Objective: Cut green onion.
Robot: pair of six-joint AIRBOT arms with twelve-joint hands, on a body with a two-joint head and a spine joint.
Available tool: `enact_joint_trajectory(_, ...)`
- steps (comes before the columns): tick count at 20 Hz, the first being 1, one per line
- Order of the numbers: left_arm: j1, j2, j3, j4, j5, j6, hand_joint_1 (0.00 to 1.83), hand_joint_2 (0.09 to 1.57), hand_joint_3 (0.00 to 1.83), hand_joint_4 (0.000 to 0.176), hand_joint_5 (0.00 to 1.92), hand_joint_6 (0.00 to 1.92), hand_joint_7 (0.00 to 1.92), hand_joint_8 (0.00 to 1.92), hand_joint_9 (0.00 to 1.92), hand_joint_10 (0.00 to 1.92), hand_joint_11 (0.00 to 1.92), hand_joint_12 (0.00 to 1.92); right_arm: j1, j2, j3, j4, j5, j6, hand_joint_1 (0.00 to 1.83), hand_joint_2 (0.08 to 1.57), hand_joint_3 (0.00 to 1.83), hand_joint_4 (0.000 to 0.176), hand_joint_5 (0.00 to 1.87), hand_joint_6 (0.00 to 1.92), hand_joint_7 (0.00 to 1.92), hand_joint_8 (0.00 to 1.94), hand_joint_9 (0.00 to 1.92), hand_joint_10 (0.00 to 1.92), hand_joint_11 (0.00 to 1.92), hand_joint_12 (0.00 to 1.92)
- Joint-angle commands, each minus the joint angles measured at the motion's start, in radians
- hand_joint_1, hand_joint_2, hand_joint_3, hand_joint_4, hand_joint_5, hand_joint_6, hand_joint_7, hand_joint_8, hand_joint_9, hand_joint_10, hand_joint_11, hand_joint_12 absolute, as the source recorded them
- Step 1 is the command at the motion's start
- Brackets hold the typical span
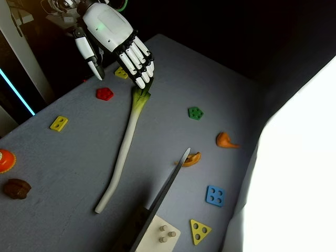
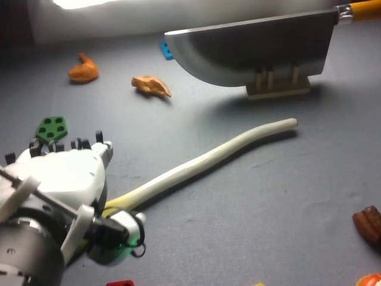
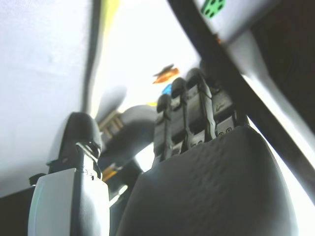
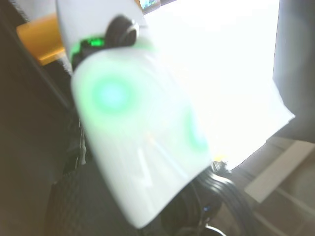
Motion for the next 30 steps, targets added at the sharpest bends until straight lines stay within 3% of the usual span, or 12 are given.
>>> enact_joint_trajectory(1, 0.0, 0.001, -0.004, 0.081, 0.044, -0.006, 0.57, 1.25, 0.01, 0.043, 0.07, 0.0, 0.17, 0.0, 0.19, 0.01, 0.0, 0.58, 0.014, -0.001, 0.019, -0.008, 0.129, 0.011, 1.02, 1.02, 0.0, 0.002, 0.04, 0.01, 0.0, 0.0, 0.0, 0.0, 0.0, 0.0)
enact_joint_trajectory(6, 0.038, -0.008, -0.003, 0.088, 0.044, -0.091, 0.54, 1.3, 0.02, 0.054, 0.13, 0.01, 0.09, 0.0, 0.18, 0.0, 0.0, 0.73, 0.021, -0.098, 0.145, -0.066, 0.132, 0.082, 1.03, 1.0, 0.0, 0.0, 0.0, 0.0, 0.0, 0.0, 0.0, 0.0, 0.0, 0.0)
enact_joint_trajectory(9, 0.055, -0.019, -0.003, 0.099, 0.057, -0.121, 0.55, 1.28, 0.0, 0.061, 0.14, 0.01, 0.13, 0.01, 0.15, 0.0, 0.0, 0.56, 0.031, -0.144, 0.207, -0.114, 0.115, 0.122, 1.08, 0.99, 0.0, 0.0, 0.0, 0.0, 0.0, 0.0, 0.0, 0.0, 0.0, 0.0)
enact_joint_trajectory(12, 0.077, -0.04, -0.003, 0.163, 0.082, -0.128, 0.56, 1.29, 0.0, 0.051, 0.11, 0.0, 0.18, 0.01, 0.21, 0.02, 0.0, 0.56, 0.032, -0.181, 0.246, -0.124, 0.115, 0.122, 1.08, 0.99, 0.0, 0.009, 0.0, 0.0, 0.0, 0.0, 0.0, 0.0, 0.0, 0.0)
enact_joint_trajectory(14, 0.109, -0.06, -0.003, 0.214, 0.103, -0.174, 0.6, 1.3, 0.0, 0.042, 0.12, 0.0, 0.2, 0.0, 0.25, 0.02, 0.0, 0.65, 0.032, -0.2, 0.272, -0.124, 0.115, 0.123, 1.02, 0.98, 0.0, 0.0, 0.0, 0.0, 0.0, 0.0, 0.0, 0.0, 0.0, 0.0)
enact_joint_trajectory(16, 0.141, -0.081, -0.009, 0.235, 0.129, -0.203, 0.64, 1.28, 0.0, 0.039, 0.1, 0.0, 0.27, 0.02, 0.31, 0.04, 0.0, 0.87, 0.033, -0.223, 0.304, -0.143, 0.115, 0.138, 1.05, 0.98, 0.0, 0.015, 0.0, 0.0, 0.0, 0.0, 0.0, 0.0, 0.0, 0.0)
enact_joint_trajectory(20, 0.182, -0.125, -0.017, 0.272, 0.155, -0.23, 0.66, 1.28, 0.0, 0.034, 0.1, 0.0, 0.27, 0.0, 0.28, 0.02, 0.0, 0.79, 0.036, -0.262, 0.357, -0.173, 0.11, 0.177, 1.06, 0.97, 0.0, 0.014, 0.0, 0.0, 0.0, 0.0, 0.0, 0.0, 0.0, 0.0)
enact_joint_trajectory(23, 0.194, -0.149, -0.02, 0.287, 0.163, -0.23, 0.72, 1.26, 0.0, 0.046, 0.13, 0.01, 0.25, 0.0, 0.22, 0.0, 0.0, 0.72, 0.039, -0.28, 0.377, -0.177, 0.11, 0.18, 1.08, 0.98, 0.0, 0.018, 0.0, 0.0, 0.0, 0.0, 0.0, 0.0, 0.0, 0.0)
enact_joint_trajectory(24, 0.196, -0.153, -0.02, 0.293, 0.165, -0.23, 0.7, 1.26, 0.0, 0.039, 0.15, 0.01, 0.26, 0.01, 0.25, 0.01, 0.0, 0.75, 0.039, -0.29, 0.39, -0.18, 0.11, 0.186, 1.1, 0.96, 0.0, 0.009, 0.0, 0.0, 0.0, 0.0, 0.0, 0.0, 0.0, 0.0)
enact_joint_trajectory(26, 0.2, -0.157, -0.021, 0.297, 0.167, -0.23, 0.69, 1.28, 0.0, 0.024, 0.17, 0.01, 0.33, 0.01, 0.38, 0.04, 0.0, 0.9, 0.042, -0.309, 0.42, -0.19, 0.11, 0.206, 1.11, 0.95, 0.0, 0.013, 0.0, 0.0, 0.0, 0.0, 0.0, 0.0, 0.0, 0.0)
enact_joint_trajectory(28, 0.205, -0.157, -0.019, 0.299, 0.172, -0.23, 0.74, 1.25, 0.0, 0.022, 0.15, 0.0, 0.25, 0.0, 0.3, 0.01, 0.0, 0.91, 0.046, -0.326, 0.442, -0.191, 0.108, 0.21, 1.08, 0.96, 0.0, 0.01, 0.0, 0.0, 0.0, 0.0, 0.0, 0.0, 0.0, 0.0)
enact_joint_trajectory(30, 0.21, -0.157, -0.015, 0.299, 0.173, -0.23, 0.73, 1.26, 0.0, 0.03, 0.12, 0.0, 0.21, 0.0, 0.25, 0.0, 0.0, 0.9, 0.048, -0.336, 0.451, -0.192, 0.104, 0.21, 1.08, 0.95, 0.0, 0.021, 0.0, 0.0, 0.0, 0.0, 0.0, 0.0, 0.0, 0.0)
